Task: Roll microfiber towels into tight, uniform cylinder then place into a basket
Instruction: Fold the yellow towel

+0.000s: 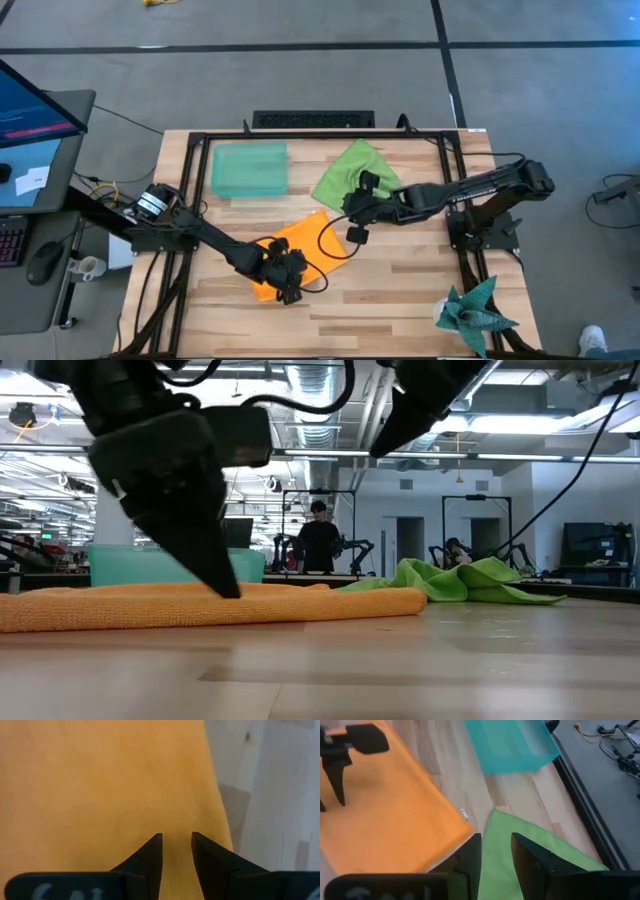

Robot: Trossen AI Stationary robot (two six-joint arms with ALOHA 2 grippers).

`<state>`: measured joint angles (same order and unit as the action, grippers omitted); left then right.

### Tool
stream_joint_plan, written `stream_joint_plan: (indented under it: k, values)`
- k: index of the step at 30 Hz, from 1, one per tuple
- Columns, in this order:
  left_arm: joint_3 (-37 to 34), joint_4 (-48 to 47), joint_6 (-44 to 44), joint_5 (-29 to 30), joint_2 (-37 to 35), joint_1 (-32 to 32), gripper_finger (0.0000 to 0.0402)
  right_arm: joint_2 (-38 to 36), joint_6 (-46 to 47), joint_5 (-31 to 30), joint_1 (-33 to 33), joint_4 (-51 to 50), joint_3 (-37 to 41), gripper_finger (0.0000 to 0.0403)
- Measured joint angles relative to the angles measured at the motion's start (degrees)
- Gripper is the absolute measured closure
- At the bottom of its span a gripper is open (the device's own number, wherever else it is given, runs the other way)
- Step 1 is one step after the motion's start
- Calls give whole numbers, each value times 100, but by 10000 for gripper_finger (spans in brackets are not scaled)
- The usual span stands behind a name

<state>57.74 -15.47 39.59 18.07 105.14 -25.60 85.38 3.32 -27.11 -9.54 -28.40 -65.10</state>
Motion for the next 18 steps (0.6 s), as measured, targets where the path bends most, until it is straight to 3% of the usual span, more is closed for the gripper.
stream_joint_plan:
  k: [7, 11, 14, 18]
  values:
    - [-165, -41, -171, -830, -34, -145, 306, -33, 118, 2, -16, 12, -9, 276]
    - [-158, -173, -653, -1628, -68, -297, 306, -33, 122, 2, -13, 11, -9, 276]
    - [-18, -741, -896, -2260, -76, -493, 306, -33, 122, 7, -37, -23, -9, 276]
    - [301, -1941, -317, -2532, -59, -769, 306, -33, 130, 23, -74, -191, -9, 276]
